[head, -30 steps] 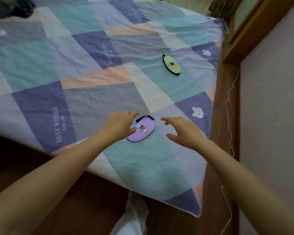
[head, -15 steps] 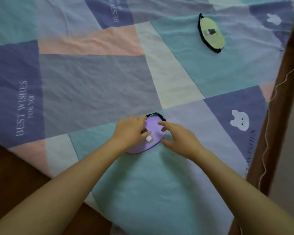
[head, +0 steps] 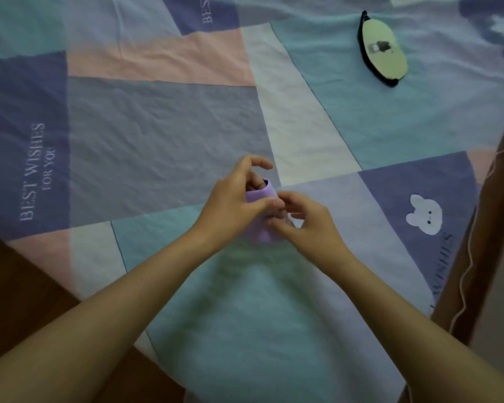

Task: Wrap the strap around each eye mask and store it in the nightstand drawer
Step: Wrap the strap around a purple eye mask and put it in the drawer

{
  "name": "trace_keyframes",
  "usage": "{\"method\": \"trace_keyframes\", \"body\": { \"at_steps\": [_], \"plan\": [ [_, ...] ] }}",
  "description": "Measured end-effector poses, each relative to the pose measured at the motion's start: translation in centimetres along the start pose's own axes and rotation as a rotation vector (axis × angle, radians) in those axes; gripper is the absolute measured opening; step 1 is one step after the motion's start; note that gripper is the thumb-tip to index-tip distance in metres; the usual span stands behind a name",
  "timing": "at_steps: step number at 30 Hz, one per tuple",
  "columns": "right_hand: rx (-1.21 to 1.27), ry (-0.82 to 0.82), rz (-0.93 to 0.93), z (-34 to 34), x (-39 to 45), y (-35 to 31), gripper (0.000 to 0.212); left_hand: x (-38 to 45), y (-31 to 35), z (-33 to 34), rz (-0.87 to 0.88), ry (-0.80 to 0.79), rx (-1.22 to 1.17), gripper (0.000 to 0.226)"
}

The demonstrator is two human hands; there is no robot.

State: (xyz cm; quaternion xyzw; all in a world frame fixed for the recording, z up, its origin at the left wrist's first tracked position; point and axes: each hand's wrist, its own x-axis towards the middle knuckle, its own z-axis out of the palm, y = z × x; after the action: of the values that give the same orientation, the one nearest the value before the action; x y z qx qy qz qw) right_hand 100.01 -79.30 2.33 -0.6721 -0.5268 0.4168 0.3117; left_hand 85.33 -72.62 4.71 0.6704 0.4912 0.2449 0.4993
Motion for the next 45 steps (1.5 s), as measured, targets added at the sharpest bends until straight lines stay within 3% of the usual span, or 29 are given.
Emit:
{"method": "trace_keyframes", "body": {
  "at_steps": [2,4,7,8,10,12,15,17,20,22,25,27,29,33,35,37,39,42,45],
  "plan": [
    [0.082,0.055,-0.043,-1.0,0.2,-1.6,0.016,0.4,1.2,-0.5,0.13,0.066,0.13,0.052],
    [0.125,0.075,-0.09,-2.0,0.4,-2.8,0.013,1.2,1.6,-1.3,0.166,0.027,0.254,0.061],
    [0.273,0.096,-0.065,-3.1,0.6,-3.7,0.025,1.5,2.3,-2.5,-0.084,-0.198,0.133,0.045],
    [0.373,0.146,-0.014,-3.2,0.4,-3.8,0.031,1.5,2.5,-2.6,-0.125,-0.205,0.114,0.037],
    [0.63,0.272,0.121,-2.9,-0.1,-3.9,0.038,1.2,2.5,-2.6,-0.147,-0.099,0.035,0.028],
    [0.791,0.322,0.24,-1.9,-0.8,-4.1,0.038,0.8,2.8,-2.3,-0.205,0.031,-0.193,0.024],
    [0.733,0.16,0.245,0.1,-1.9,-4.6,0.034,0.4,3.3,-1.9,-0.336,0.114,-0.553,0.02],
    [0.633,0.073,0.183,1.4,-2.3,-4.8,0.023,0.4,3.4,-1.7,-0.368,0.16,-0.651,0.02],
    [0.625,0.154,0.188,1.9,-2.2,-5.1,0.004,0.6,3.2,-1.9,-0.344,0.295,-0.648,0.018],
    [0.684,0.142,0.247,1.6,-2.3,-5.1,0.006,0.9,2.6,-2.7,-0.324,0.409,-0.61,0.018],
    [1.15,0.005,0.309,0.5,-2.2,-5.4,0.017,0.9,1.2,-3.9,-0.308,0.498,-0.521,0.022],
    [1.444,0.033,0.259,-0.5,-1.7,-5.5,0.015,0.4,0.4,-4.1,-0.307,0.478,-0.476,0.027],
    [1.322,0.066,0.273,-1.0,-1.0,-5.4,0.029,-0.2,0.2,-4.0,-0.304,0.431,-0.505,0.028],
    [0.36,-0.034,0.301,0.6,-0.6,-4.3,0.026,-0.7,0.4,-4.2,-0.287,0.391,-0.718,0.029],
    [0.218,-0.176,0.292,1.0,-1.2,-4.3,0.028,-0.6,0.3,-4.7,-0.28,0.446,-0.77,0.027],
    [0.245,-0.224,0.31,0.6,-1.9,-5.0,0.021,-0.4,-0.3,-5.4,-0.273,0.54,-0.748,0.026],
    [0.476,-0.112,0.294,0.0,-2.1,-5.8,0.021,-0.4,-1.0,-6.1,-0.284,0.62,-0.698,0.026],
    [1.101,0.1,0.284,-0.4,-1.8,-6.3,0.036,-0.6,-1.8,-6.6,-0.33,0.654,-0.708,0.032],
    [1.445,0.214,0.298,0.0,-1.2,-6.4,0.021,-0.9,-2.2,-6.1,-0.367,0.62,-0.745,0.035]
  ]
}}
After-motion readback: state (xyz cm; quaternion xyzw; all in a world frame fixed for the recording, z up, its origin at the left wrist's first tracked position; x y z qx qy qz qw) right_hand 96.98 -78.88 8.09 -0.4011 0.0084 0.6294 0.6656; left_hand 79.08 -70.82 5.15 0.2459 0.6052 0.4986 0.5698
